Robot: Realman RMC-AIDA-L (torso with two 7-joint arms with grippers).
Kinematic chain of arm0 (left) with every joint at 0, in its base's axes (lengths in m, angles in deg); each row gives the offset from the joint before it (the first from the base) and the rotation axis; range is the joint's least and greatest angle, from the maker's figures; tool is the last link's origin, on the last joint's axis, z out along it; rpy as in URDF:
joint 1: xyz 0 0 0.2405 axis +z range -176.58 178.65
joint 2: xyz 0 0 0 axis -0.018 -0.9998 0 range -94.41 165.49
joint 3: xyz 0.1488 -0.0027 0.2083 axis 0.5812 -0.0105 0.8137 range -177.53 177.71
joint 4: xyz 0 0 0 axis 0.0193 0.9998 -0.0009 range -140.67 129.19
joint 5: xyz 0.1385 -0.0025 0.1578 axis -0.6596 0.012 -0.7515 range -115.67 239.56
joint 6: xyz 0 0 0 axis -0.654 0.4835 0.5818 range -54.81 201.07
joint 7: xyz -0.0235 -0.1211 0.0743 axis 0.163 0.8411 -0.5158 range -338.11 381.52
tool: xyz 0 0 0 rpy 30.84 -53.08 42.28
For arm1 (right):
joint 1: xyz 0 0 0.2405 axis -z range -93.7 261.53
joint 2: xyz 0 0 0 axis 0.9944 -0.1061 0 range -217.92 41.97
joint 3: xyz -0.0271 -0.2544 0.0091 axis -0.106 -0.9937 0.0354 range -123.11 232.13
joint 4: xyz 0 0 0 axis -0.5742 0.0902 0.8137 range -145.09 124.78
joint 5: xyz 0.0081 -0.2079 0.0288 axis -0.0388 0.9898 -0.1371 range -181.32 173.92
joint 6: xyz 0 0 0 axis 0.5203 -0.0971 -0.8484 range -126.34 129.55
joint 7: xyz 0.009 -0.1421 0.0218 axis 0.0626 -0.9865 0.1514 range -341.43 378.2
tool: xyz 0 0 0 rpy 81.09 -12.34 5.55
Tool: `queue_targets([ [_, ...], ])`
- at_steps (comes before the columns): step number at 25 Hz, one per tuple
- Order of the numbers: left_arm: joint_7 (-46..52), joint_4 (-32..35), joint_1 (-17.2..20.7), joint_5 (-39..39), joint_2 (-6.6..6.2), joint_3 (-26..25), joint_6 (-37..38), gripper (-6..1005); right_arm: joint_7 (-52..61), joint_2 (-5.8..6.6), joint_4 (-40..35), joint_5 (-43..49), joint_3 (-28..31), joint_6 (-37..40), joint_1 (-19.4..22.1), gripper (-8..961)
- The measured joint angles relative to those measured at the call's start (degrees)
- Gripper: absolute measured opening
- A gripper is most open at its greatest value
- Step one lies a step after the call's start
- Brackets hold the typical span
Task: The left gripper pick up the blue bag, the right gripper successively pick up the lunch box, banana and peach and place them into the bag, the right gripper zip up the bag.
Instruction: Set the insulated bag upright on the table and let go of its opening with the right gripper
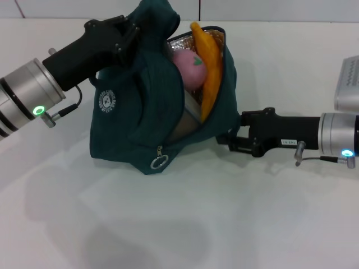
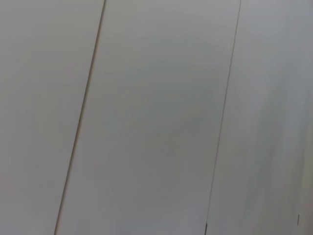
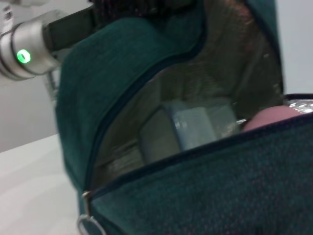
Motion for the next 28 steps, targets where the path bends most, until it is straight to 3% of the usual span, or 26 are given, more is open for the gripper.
queue_targets([
  [1, 0.0, 0.0, 0.1, 0.0, 0.0, 0.0, 0.0, 70, 0.0, 0.01, 0.0, -0.2, 0.2, -0.3, 0.0, 479],
  [9, -0.9, -0.4, 0.4, 0.0, 0.14, 0.0, 0.5, 71, -2.3, 0.27, -0.8, -6.6, 1.1, -1.0, 2.6, 308],
  [17, -9.4, -7.9, 0.0, 4.2, 0.42, 0.0, 4.9, 73, -14.9, 0.19, 2.3, -20.0, 5.1, 7.1, 6.8, 77],
  [24, -16.9, -13.3, 0.4, 4.9, 0.73, 0.0, 9.2, 74, -23.5, 0.41, 2.5, -25.3, 5.2, 19.0, 9.6, 65],
  [28, -24.1, -18.3, 0.6, 4.9, 0.93, 0.0, 11.8, 75, -22.6, 1.77, 0.3, -24.8, 5.6, 22.5, 11.1, 65],
])
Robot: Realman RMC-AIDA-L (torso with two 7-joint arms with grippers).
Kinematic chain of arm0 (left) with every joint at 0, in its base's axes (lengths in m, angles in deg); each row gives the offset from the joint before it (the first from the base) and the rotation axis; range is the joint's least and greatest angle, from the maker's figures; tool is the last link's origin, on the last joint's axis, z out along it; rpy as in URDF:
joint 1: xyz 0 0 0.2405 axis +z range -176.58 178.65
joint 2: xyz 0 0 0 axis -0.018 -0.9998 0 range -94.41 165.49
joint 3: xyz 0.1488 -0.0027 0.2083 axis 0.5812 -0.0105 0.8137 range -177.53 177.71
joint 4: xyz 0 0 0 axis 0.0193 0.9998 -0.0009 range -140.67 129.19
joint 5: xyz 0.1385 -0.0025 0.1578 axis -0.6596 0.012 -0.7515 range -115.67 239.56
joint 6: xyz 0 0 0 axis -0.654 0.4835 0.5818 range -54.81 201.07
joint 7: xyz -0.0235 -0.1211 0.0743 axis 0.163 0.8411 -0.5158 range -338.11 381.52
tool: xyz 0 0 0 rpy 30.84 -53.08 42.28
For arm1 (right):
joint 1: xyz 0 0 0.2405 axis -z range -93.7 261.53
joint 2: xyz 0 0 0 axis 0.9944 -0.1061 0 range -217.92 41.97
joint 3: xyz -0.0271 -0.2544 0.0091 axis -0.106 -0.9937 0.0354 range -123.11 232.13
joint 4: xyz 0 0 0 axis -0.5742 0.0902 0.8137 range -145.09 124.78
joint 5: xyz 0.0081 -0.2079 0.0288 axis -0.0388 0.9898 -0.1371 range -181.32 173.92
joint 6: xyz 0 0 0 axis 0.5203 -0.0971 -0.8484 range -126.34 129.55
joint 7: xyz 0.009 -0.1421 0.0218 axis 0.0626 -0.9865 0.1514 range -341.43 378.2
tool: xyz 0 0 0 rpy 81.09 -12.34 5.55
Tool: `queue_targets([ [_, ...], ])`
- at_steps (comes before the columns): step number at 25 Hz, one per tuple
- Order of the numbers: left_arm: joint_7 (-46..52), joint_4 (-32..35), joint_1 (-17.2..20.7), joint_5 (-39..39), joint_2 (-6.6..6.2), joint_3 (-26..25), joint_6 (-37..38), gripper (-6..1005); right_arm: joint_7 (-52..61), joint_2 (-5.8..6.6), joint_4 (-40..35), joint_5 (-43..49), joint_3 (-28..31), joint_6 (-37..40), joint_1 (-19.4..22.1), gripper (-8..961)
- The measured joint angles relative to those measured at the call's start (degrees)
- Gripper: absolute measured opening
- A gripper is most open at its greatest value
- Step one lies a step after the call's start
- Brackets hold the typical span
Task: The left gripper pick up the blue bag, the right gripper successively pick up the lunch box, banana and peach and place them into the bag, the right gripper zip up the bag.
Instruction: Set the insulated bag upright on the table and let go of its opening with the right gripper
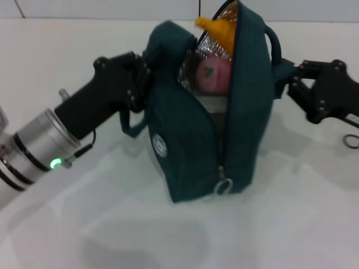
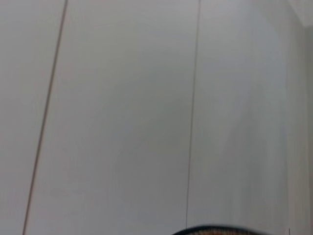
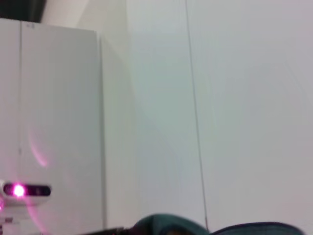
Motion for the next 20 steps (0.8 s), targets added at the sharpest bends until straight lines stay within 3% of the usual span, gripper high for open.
queue_targets([
  [4, -6.9, -4.6, 0.0, 0.1, 0.31, 0.0, 0.8, 75, 7.5, 3.09, -3.8, 5.1, 0.0, 0.7, 0.7, 64],
  [7, -11.9, -7.9, -0.3, 0.2, 0.38, -0.3, 0.8, 76, 10.9, 4.47, -5.5, 10.1, 0.1, 0.8, 0.3, 64],
  [13, -20.4, -10.0, -0.9, 0.1, 0.4, -0.3, 0.6, 77, 11.1, 4.29, -9.2, 15.9, 0.2, -0.8, 0.0, 64],
  [17, -21.4, -10.2, -1.8, 0.0, 0.4, -0.3, 0.7, 78, 11.7, 4.54, -12.7, 17.6, 1.0, -0.3, 0.0, 64],
  [20, -21.9, -9.9, -1.8, -0.3, 0.4, 0.0, 0.6, 78, 12.7, 4.07, -14.4, 18.5, 3.7, 0.7, 0.3, 64],
])
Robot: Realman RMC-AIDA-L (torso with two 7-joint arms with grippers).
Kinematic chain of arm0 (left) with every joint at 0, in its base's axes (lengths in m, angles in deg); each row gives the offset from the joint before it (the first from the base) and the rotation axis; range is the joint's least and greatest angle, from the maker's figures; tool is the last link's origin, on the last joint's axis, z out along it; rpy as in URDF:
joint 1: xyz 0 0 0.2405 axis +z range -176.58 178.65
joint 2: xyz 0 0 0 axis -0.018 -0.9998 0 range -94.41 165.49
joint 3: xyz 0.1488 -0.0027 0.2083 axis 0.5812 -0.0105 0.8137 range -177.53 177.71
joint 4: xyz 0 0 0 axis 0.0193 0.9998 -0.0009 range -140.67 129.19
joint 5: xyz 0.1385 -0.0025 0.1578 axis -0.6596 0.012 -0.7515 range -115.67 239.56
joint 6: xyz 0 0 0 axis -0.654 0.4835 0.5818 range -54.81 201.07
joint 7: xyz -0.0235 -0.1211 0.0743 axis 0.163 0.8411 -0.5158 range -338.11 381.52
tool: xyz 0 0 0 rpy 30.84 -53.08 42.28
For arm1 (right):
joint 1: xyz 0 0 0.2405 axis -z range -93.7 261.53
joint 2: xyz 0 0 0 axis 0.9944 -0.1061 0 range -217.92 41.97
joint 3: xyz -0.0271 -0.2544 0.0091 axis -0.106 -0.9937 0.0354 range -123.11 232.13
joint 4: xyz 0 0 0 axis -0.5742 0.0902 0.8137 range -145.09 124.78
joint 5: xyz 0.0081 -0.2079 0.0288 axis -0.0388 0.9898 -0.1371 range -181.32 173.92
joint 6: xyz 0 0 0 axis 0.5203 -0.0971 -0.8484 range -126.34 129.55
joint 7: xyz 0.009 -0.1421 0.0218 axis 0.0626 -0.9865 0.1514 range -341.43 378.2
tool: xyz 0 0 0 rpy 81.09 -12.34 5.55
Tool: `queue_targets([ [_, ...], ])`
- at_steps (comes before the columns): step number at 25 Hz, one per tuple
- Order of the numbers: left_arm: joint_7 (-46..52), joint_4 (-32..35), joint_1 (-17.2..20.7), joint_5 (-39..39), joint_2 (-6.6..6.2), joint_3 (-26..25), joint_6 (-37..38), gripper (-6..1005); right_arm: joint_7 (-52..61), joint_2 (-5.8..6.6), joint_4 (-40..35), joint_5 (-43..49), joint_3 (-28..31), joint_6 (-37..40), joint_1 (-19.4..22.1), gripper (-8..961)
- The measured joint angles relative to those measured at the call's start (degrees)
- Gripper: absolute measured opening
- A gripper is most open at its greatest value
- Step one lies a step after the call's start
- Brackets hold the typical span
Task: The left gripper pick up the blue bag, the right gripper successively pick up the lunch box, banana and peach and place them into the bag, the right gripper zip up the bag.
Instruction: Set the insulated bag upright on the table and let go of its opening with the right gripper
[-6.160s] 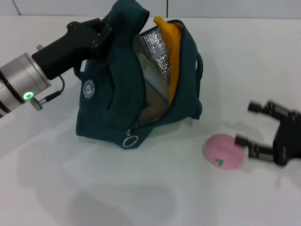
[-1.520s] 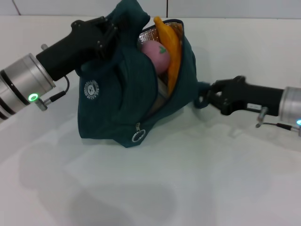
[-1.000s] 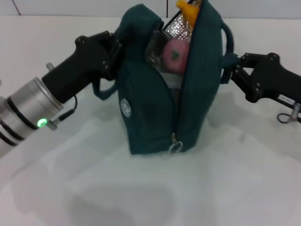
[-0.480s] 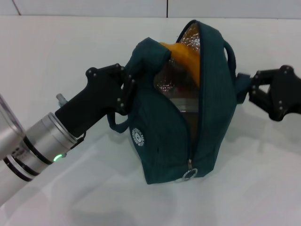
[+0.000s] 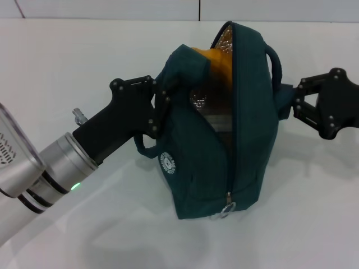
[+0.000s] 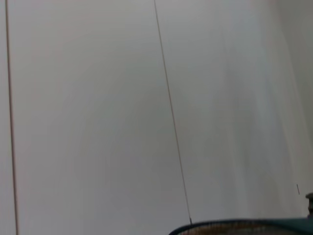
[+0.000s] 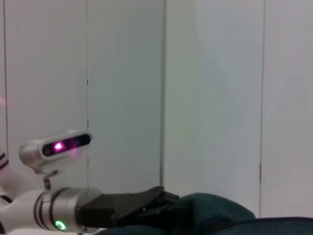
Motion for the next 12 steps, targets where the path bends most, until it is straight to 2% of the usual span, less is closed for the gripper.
queue_targets([
  [6, 0.5, -0.4, 0.3, -0.2, 0.0, 0.1, 0.8, 79, 0.5, 0.38, 0.0, 3.3, 0.9, 3.0, -0.1, 63],
  [12, 0.7, -1.8, 0.4, -2.3, 0.0, 0.1, 1.1, 81, 1.9, 0.26, -0.4, 4.7, 1.5, 3.5, 0.7, 86],
])
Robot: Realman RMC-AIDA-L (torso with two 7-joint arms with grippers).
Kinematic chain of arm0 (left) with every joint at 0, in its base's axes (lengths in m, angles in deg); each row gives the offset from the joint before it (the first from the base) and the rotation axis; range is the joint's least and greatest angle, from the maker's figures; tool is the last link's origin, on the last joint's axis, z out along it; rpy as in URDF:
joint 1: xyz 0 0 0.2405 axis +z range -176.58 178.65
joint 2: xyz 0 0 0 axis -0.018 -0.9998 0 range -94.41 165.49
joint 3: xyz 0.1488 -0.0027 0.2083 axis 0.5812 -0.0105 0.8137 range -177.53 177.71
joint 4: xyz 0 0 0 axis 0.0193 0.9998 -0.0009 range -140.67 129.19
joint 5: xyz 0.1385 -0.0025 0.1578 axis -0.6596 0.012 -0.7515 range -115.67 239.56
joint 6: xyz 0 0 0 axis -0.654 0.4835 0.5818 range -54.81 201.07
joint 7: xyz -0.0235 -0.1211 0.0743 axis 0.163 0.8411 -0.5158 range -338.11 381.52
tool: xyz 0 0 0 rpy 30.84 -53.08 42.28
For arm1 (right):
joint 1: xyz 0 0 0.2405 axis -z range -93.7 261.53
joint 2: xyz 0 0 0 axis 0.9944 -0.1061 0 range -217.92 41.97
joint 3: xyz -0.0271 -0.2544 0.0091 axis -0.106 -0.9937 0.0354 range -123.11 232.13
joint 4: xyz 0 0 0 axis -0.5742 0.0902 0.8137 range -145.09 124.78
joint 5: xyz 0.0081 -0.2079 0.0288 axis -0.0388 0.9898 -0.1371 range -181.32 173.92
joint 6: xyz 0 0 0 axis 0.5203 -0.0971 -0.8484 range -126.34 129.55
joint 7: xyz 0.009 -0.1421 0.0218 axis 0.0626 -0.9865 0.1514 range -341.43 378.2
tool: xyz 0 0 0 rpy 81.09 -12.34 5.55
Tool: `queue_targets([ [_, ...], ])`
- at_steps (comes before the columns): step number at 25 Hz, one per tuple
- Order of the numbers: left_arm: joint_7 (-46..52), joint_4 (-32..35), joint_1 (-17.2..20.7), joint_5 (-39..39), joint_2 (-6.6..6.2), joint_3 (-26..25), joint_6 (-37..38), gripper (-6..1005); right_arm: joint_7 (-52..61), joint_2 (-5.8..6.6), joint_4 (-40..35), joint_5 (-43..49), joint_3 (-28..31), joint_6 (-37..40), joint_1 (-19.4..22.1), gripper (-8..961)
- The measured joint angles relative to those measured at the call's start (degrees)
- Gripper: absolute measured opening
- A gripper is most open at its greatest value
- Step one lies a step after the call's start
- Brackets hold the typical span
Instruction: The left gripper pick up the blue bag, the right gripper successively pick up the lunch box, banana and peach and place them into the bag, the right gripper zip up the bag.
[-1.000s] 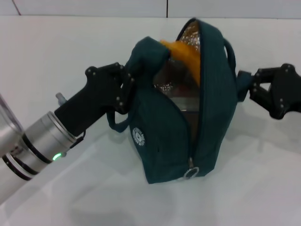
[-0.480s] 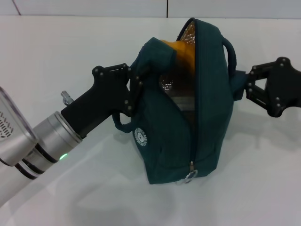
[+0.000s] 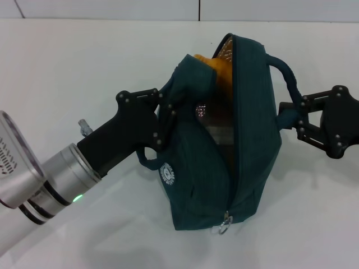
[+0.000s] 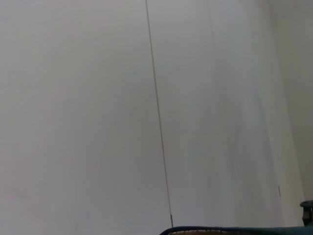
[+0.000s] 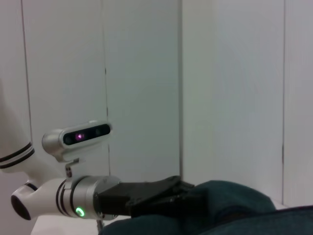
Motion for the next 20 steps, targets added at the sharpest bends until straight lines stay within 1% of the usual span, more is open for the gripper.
queue_targets([
  [2, 0.0, -0.2, 0.0, -0.2, 0.0, 0.0, 0.0, 81, -0.5, -0.53, -0.1, 0.3, 1.0, 0.5, 0.6, 109],
  [4, 0.0, -0.2, 0.0, -0.3, 0.0, 0.0, 0.0, 81, -0.7, -0.8, -0.3, 1.0, 1.7, 1.2, 0.9, 132],
  [9, 0.1, -0.3, 0.0, -0.6, 0.0, -0.1, 0.0, 82, -1.0, -0.57, 0.1, 1.9, 1.9, 1.5, 1.4, 210],
  [12, 0.1, -0.7, -0.1, -0.4, 0.0, -0.2, -0.1, 83, -3.2, -1.05, -0.1, 2.1, 3.2, 1.8, 2.8, 264],
  [13, 0.1, -0.7, -0.1, -0.3, 0.0, -0.2, -0.1, 83, -4.3, -1.3, -0.4, 2.1, 4.5, 3.1, 4.1, 308],
  [15, 0.1, -0.7, -0.1, -0.3, 0.0, -0.3, -0.2, 83, -4.7, -1.3, -0.5, 2.1, 5.2, 4.0, 4.7, 395],
  [17, 0.0, -0.8, 0.0, -0.2, 0.0, -0.3, -0.3, 84, -5.5, -1.03, -0.4, 2.1, 6.4, 5.7, 5.6, 482],
  [20, -0.1, -0.8, 0.0, -0.1, 0.0, -0.4, -0.6, 84, -6.8, -0.66, 0.2, 2.7, 7.0, 6.6, 6.1, 553],
])
